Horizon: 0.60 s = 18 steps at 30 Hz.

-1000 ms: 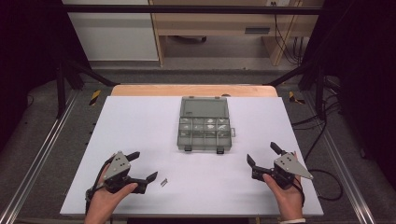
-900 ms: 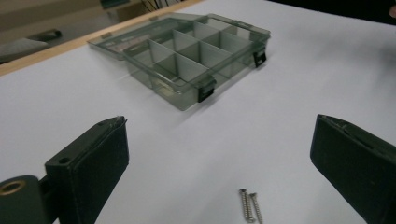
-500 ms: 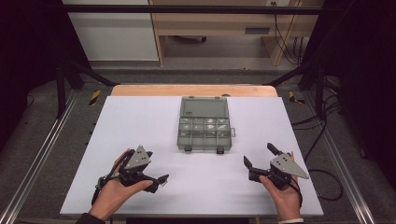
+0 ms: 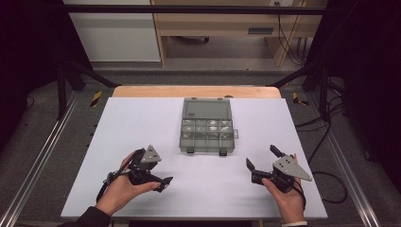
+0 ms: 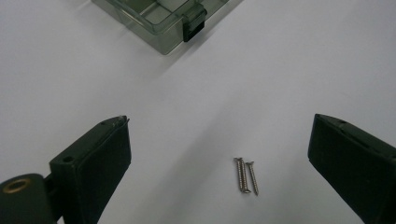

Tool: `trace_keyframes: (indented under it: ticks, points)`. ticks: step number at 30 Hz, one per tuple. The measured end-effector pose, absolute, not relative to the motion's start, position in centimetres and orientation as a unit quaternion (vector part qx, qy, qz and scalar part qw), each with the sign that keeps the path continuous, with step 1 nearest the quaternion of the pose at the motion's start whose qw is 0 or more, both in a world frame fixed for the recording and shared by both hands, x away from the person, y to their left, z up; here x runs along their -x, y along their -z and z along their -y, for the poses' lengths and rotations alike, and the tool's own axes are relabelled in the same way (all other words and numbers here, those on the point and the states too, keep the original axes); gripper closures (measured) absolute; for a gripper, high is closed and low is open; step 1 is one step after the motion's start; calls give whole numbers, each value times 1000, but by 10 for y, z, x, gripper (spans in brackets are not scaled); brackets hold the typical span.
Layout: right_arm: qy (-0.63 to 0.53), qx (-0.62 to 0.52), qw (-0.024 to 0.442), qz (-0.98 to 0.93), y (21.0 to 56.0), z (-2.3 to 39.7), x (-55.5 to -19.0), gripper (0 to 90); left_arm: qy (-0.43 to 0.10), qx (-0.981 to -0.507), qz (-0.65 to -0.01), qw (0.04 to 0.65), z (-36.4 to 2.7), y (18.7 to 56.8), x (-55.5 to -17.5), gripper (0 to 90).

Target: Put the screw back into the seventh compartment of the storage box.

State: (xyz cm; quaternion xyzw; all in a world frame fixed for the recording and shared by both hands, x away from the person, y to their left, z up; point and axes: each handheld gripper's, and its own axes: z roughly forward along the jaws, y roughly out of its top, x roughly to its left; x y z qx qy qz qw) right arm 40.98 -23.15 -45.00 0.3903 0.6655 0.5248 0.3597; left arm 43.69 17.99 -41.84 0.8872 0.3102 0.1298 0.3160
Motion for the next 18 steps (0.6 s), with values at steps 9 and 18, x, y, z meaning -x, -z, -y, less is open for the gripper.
trace_keyframes:
  ticks: [9, 18]
  points:
    - [-524, -392, 358, -666, 450, 232, -410, 44, -122, -896, -319, 283, -177, 430, -440, 218]
    - [-524, -392, 356, -667, 450, 232, -409, 46, -94, -903, -332, 256, -179, 446, -440, 459]
